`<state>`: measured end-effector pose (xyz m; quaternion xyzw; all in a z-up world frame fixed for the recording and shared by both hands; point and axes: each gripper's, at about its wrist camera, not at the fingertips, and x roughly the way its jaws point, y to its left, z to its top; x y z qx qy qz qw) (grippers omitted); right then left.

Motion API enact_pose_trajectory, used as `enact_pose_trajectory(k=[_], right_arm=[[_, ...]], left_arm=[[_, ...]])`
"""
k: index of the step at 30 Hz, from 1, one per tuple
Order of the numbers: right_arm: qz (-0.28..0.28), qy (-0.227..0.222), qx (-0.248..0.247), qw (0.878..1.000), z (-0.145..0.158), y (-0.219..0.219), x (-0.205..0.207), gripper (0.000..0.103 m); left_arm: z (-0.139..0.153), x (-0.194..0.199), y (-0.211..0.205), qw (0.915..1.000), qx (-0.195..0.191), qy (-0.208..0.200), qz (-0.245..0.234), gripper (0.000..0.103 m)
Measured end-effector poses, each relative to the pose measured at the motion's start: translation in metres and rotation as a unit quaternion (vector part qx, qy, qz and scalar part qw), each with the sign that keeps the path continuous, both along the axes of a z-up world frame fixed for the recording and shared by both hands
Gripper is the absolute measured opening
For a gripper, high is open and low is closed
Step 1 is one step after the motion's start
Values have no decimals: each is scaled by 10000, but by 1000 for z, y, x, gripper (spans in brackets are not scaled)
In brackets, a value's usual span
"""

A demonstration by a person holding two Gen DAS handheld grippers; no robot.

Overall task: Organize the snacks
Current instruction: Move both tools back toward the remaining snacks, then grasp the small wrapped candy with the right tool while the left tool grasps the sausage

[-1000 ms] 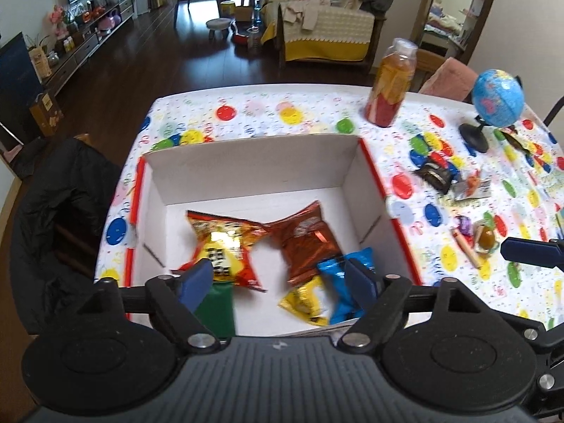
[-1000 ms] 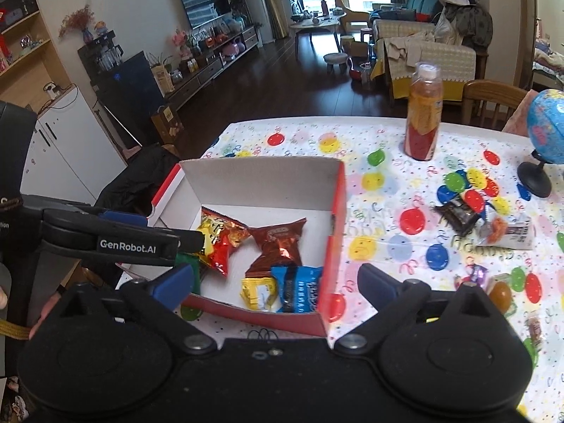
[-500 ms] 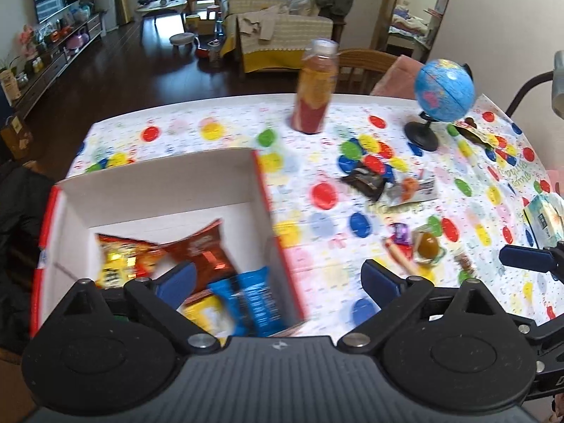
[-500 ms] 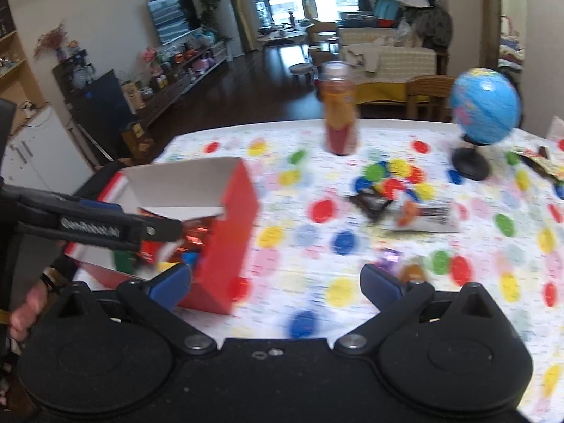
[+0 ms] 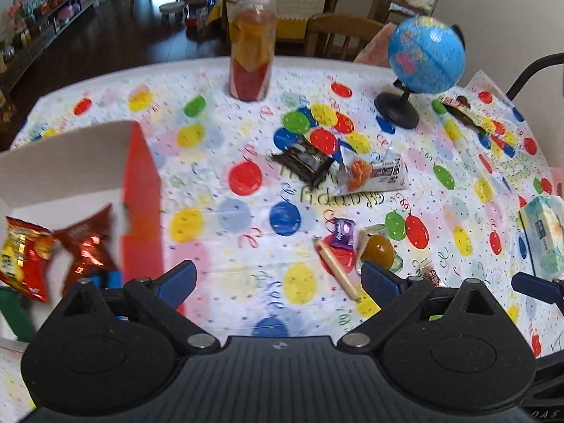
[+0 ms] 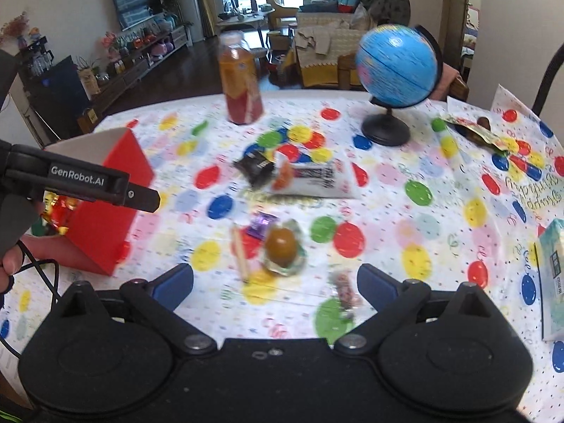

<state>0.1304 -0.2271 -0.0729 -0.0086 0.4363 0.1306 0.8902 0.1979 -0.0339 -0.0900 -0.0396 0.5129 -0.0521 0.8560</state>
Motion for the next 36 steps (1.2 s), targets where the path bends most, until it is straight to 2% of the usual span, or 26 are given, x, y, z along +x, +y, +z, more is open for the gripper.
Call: enact_pose_trajectory(k=[5,9,16,20,24,29,32,36], right_arm=[[-135,279,2,9995,-24,-27,15,96],[-116,453,5,9989,-41,-38,25,89],[13,659,-21,9978,-64,-45,43,71],[111,721,-48,9973,-72,-44,51,66],[271,749,-144,9967,-79,-40,56,53],[451,735,-217,9960,-83,-36,61,48],[493,774,-268,9954,-87,-35,64,44],[524,839,-348,9945,-93,-33,67,36]], left_arm=[[-27,18,-20,9989,222,298,277,100],[-46,30,-34,9975,344,470,411,100],[-70,45,-53,9934,642,734,601,99],[-83,53,-54,9902,654,921,827,99],[-94,58,-57,9869,661,1121,950,90],[-100,59,-64,9877,485,1193,881,87],[-102,61,-67,9878,416,1233,858,71],[-103,61,-71,9880,417,1232,830,68]])
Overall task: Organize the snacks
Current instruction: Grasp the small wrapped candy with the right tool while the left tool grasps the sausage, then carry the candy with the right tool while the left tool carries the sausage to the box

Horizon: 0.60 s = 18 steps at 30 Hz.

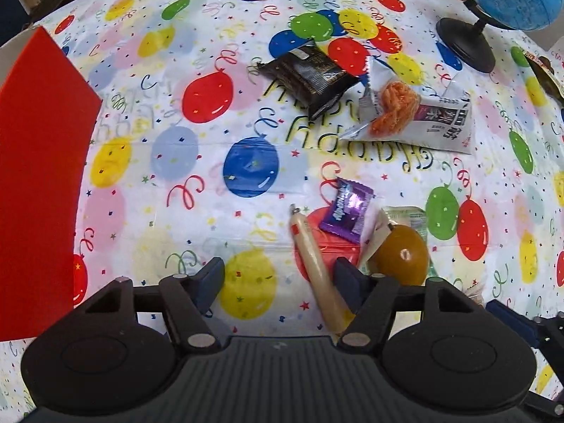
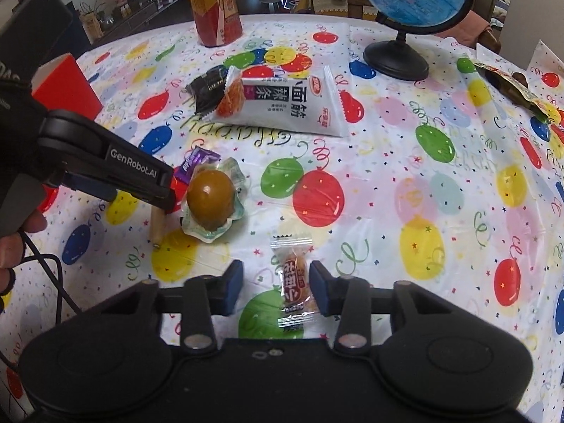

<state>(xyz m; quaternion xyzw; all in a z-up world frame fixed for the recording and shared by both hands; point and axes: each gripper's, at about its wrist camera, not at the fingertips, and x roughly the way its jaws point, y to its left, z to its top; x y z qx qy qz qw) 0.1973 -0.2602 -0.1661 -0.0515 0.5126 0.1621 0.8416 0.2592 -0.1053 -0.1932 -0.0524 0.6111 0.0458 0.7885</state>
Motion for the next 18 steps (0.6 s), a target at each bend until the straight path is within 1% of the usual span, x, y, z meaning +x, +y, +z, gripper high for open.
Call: enact_pose_trajectory(k=[1,3,5,6,7,9,10,12,14,18], right_arm=[[15,2,-38,10000,-1,1,0,34],[30,1,-118,9999,-4,3,1,33],[66,-20,-189,9998,-5,5,1,31],[74,-41,-247,9997,-6,6,1,28],[80,-46,-291,9995,-7,7,1,26],[31,-39,-348,9994,-9,7,2,22],[11,-62,-368,9993,-9,7,2,19],[-44,-80,-402,9991,-8,7,3,15],[-126,-62,-359,9993,-8,5,2,15],[-305,-44,-241,9992,-4,-1,-1,14]], left_arm=[[0,0,-2,10000,-16,-3,-39,67],[1,0,-5,10000,-12,-17,-85,60],[1,0,-9,9999,-50,-32,-142,55],[2,0,-10,9998,-49,-39,-170,49],[2,0,-12,9998,-35,-49,-190,45],[3,0,-13,9997,-15,-60,-228,33],[3,0,-14,9997,-20,-60,-244,30],[4,1,-12,9997,-94,-58,-235,19],[3,1,-7,9997,-149,-52,-203,13],[4,0,6,9990,-452,3,-52,11]])
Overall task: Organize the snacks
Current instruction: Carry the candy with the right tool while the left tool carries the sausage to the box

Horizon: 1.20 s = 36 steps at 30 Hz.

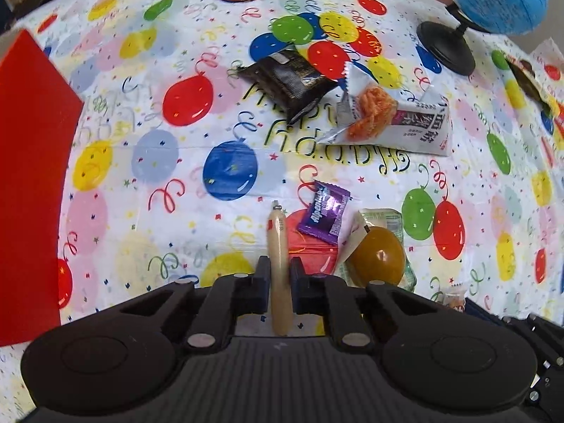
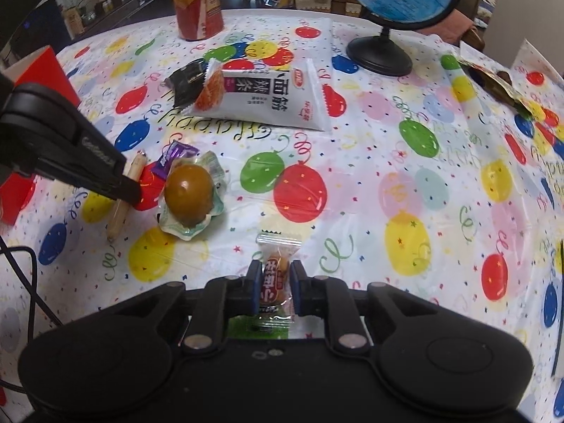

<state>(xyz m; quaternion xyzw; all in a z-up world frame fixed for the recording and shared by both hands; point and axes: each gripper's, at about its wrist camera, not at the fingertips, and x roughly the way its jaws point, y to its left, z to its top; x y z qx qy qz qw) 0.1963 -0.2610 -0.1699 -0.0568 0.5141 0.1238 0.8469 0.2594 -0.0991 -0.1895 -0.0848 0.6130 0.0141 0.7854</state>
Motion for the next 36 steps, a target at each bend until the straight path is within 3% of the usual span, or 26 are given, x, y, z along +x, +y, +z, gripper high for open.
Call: enact_pose_trajectory(k=[13,20,36], right_arm=[[-251,-58,746,9969,43,3,-34,14],[-162,-222,940,9952,70,21,-49,15],[460,-544,1201,9902,133,120,-66,15]], left_arm=[[25,-30,39,9998,-209,-17,62,11],[61,-55,61,9988,-84,-422,-229,11],[131,-91,157,9966,-241,-768,-146,11]])
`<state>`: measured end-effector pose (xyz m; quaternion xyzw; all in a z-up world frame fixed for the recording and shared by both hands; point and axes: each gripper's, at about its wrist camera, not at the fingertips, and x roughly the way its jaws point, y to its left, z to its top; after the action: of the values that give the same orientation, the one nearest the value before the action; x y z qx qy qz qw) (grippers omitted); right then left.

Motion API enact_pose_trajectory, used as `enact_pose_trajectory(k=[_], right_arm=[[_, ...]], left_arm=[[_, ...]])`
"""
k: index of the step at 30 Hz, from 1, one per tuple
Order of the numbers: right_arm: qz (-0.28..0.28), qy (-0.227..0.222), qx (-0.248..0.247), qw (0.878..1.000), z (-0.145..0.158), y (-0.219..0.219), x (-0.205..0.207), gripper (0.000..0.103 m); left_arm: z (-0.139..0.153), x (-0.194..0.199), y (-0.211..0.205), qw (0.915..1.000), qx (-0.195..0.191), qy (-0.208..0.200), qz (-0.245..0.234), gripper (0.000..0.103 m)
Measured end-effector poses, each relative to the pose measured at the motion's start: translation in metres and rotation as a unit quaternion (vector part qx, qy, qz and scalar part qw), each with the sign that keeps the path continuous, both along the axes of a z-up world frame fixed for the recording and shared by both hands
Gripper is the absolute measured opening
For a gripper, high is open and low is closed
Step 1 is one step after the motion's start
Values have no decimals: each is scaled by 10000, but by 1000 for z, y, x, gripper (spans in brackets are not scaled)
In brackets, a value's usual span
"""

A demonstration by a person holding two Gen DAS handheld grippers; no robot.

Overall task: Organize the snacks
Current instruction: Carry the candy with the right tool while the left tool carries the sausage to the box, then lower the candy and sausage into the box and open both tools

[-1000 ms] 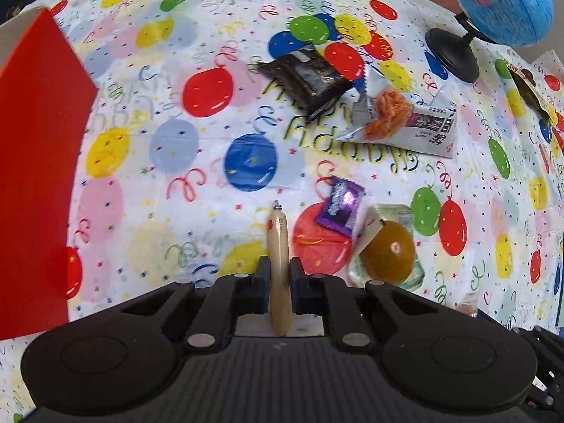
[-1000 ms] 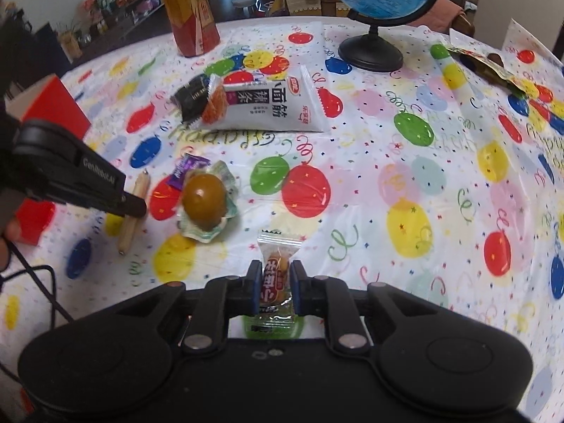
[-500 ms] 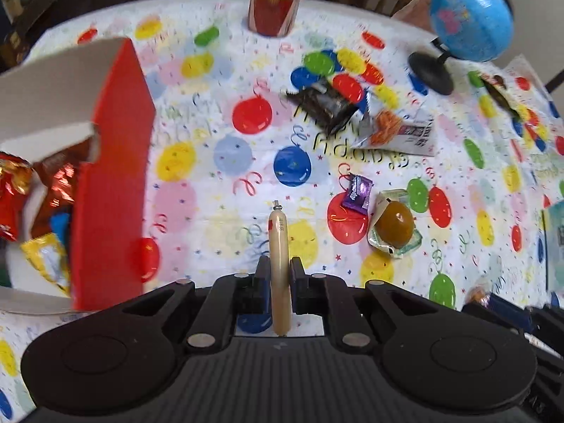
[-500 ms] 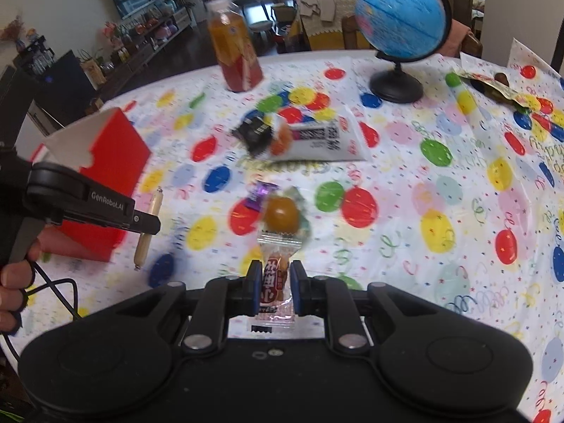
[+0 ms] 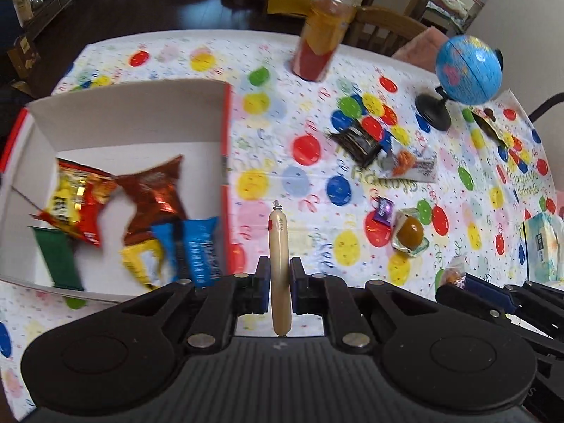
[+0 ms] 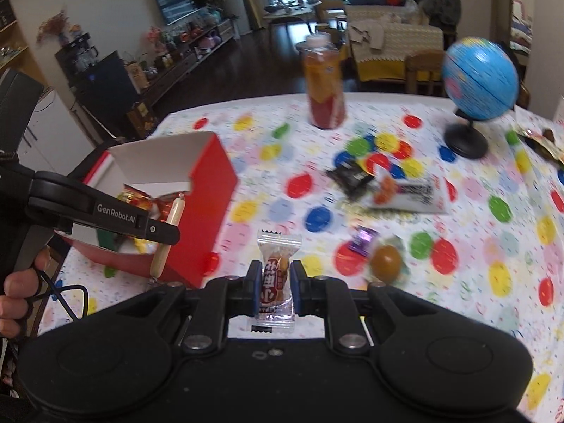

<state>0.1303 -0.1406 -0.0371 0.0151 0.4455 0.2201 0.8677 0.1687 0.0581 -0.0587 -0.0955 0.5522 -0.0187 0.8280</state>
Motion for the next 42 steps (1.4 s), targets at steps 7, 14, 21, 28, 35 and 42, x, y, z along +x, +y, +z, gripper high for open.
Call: enact_pose_trajectory(k=[7,14,21,28,35,42], right_arm=[[264,-84,70,9996,14,57,2,15],[502,-164,53,9986,20,114,6,15],[592,-34,-39,9982,7,161,16,15],[571,238,-236,9978,-20,197,35,15],[475,538,-569,9958,-53,222,51,15],[511,756,-791,9927,-73,236,54,15]], left_arm=[[18,-7,47,9996,48,-221,156,11],[26,-8,92,9990,81,-342,281,11],[18,-5,136,9988,165,-294,356,11],[-6,11,169,9992,261,-71,285,11],[-36,35,173,9996,218,179,73,11],[-65,52,163,9983,242,492,-204,11]])
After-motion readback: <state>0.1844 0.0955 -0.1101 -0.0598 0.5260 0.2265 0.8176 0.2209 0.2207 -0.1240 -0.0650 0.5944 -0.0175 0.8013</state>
